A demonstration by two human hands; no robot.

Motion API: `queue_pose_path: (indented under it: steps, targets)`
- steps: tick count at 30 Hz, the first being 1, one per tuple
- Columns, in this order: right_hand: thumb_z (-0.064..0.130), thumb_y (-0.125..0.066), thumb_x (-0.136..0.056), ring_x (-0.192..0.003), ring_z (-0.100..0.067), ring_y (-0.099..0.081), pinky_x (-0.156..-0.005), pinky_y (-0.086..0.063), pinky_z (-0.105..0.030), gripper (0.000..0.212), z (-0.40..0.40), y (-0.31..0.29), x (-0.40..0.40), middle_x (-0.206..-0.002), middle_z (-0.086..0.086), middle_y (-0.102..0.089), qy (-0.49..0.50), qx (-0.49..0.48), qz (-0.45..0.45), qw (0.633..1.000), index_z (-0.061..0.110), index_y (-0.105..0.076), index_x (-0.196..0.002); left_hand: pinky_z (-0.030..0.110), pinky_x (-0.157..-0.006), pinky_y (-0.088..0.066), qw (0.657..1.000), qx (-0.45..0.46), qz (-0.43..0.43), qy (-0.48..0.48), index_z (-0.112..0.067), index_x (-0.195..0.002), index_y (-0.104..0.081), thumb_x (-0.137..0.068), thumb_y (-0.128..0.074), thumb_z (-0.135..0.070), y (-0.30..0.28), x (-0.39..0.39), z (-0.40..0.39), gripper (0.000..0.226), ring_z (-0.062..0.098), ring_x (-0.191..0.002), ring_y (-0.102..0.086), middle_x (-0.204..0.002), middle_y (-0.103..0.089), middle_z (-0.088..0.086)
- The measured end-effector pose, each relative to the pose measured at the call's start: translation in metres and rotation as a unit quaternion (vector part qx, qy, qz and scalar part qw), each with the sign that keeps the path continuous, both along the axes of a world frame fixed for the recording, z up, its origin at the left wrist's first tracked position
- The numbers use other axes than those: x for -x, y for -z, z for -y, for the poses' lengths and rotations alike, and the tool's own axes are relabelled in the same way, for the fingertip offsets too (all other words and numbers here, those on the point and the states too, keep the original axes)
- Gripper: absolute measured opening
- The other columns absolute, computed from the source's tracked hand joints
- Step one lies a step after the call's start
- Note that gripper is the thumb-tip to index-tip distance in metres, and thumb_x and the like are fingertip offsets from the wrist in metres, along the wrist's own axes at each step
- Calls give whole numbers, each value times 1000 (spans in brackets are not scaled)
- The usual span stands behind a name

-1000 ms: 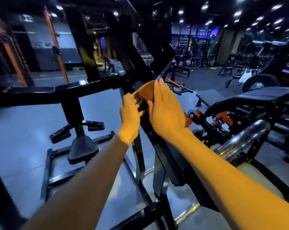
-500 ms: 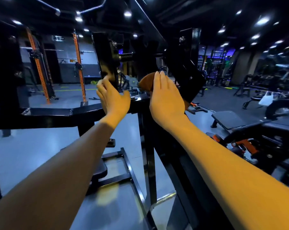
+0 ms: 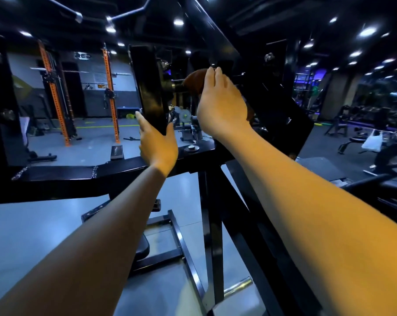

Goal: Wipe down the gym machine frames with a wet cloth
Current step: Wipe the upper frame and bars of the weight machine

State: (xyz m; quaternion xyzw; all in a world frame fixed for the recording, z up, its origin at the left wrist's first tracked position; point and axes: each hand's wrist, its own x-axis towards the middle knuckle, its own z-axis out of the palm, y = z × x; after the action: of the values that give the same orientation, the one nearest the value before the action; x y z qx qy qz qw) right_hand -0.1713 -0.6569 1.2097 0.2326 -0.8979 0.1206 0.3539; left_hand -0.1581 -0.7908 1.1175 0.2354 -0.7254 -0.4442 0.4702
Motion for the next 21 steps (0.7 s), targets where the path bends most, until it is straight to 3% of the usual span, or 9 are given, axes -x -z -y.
queue_pose_path:
  steps: [7,10,15,21]
  targets:
    - [18,-47,-105,-158,-32,-14,-126,-21,-41,74,19,-24,11,-172,-18,-5,-1,8,18,1000,4,-5,-164,48,-99,-50,998,54,29,-35,-17,-164,-13,-93,-70,-46,1,-6,10,96,36,-125,-58,-148,-55,9]
    - [13,-50,-103,-157,-35,-15,-126,-22,-43,77,9,-11,0,-171,-21,-6,-1,7,15,1000,1,-4,-164,46,-95,-50,997,62,38,-38,-12,-162,-20,-91,-72,-43,-3,-11,13,94,35,-121,-59,-137,-62,11]
    - [22,-49,-106,-155,-38,-20,-123,-28,-44,75,-5,13,-7,-170,-24,-10,23,-11,-12,1000,0,-6,-163,47,-86,-56,997,68,28,-37,-11,-158,-28,-89,-72,-38,-6,-12,9,85,37,-111,-64,-128,-65,11]
    - [20,-49,-104,-159,-30,-10,-127,-20,-42,77,20,-34,24,-173,-14,-2,-35,1,41,999,7,-5,-165,46,-92,-52,996,77,26,-22,-12,-162,-16,-91,-72,-40,1,-9,14,95,37,-118,-60,-135,-60,12]
